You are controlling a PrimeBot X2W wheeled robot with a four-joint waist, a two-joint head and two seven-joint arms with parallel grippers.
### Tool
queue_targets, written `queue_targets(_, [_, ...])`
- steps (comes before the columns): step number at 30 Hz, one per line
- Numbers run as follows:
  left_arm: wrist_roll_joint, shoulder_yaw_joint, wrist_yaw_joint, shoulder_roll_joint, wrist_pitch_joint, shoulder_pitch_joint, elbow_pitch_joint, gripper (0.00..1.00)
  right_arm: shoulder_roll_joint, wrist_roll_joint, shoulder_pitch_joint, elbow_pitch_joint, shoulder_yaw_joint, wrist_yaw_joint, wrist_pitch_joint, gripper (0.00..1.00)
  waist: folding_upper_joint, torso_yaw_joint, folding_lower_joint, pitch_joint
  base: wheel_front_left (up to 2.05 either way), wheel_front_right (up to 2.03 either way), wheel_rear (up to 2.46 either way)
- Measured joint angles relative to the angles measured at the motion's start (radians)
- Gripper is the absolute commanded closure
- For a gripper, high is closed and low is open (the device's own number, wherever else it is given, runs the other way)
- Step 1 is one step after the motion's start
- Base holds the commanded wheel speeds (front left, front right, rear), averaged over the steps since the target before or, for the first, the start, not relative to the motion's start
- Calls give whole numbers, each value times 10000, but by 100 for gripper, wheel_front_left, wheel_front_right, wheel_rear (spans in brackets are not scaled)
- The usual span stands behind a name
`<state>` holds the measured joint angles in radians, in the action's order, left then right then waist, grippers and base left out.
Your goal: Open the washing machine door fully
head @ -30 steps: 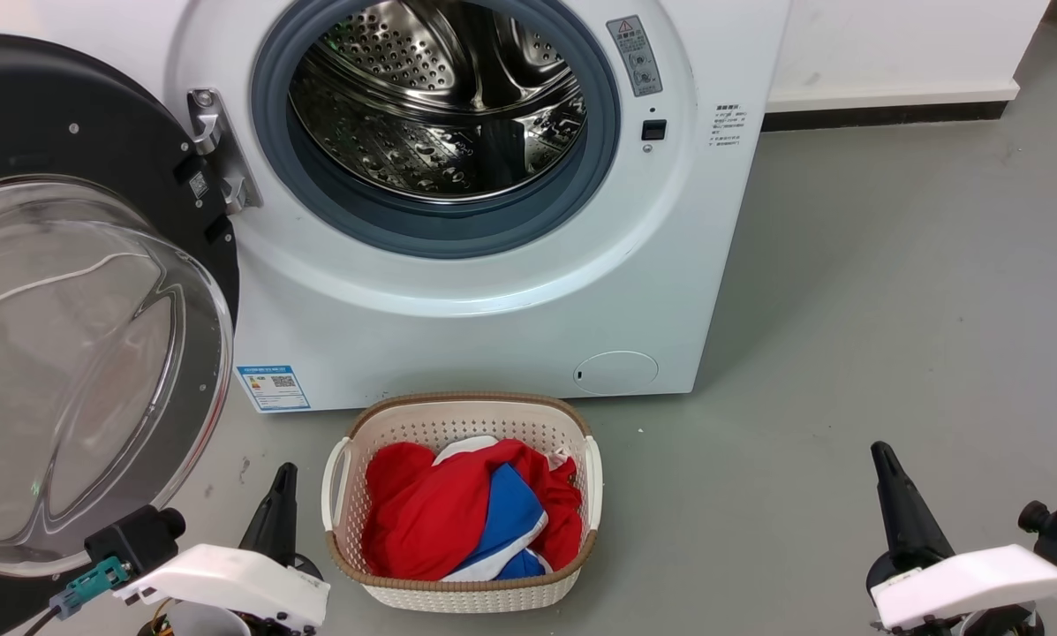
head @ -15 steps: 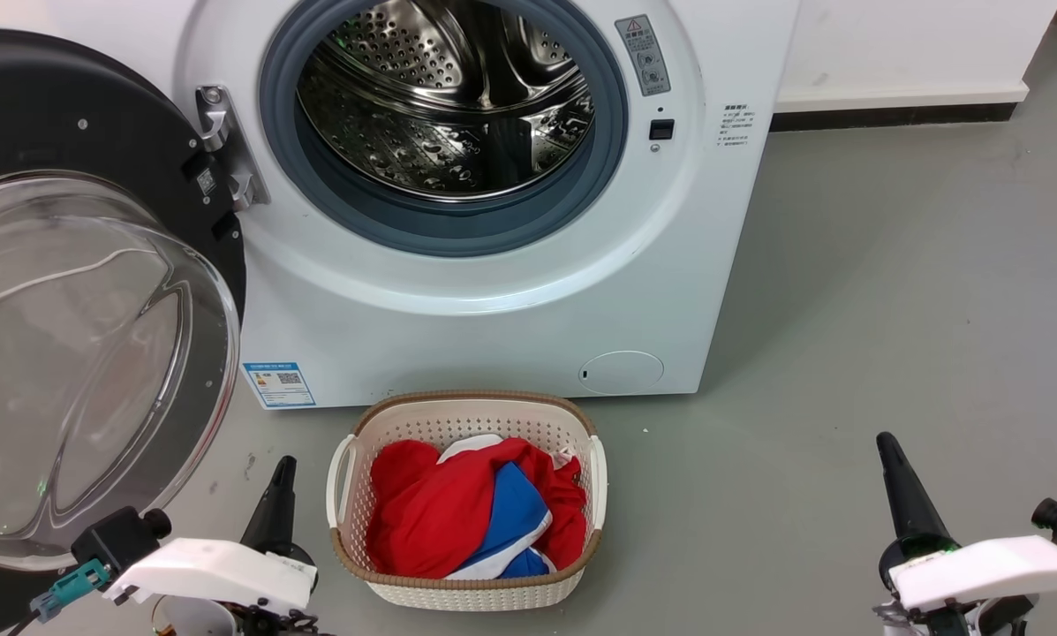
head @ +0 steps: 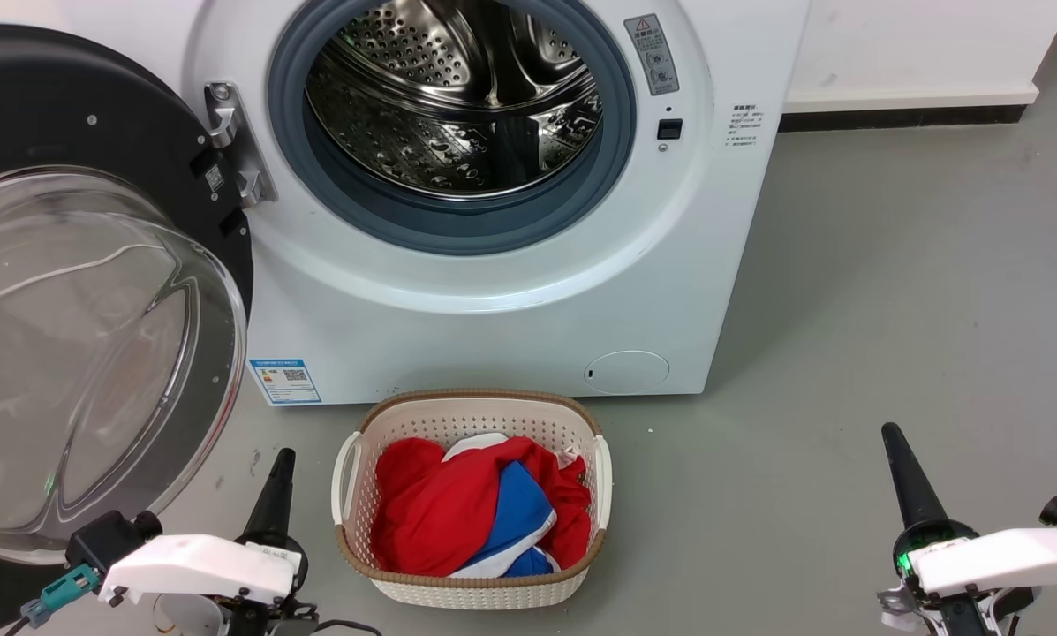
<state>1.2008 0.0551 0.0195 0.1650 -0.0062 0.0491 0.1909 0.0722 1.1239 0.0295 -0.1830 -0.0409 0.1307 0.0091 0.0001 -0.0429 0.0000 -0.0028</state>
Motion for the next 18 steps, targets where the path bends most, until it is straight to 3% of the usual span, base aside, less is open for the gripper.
queue_targets(18, [1461, -518, 397, -355, 362, 178, 184, 100, 4, 1764, 239, -205, -140, 0, 270, 100, 0, 125, 0, 18, 0, 0, 0])
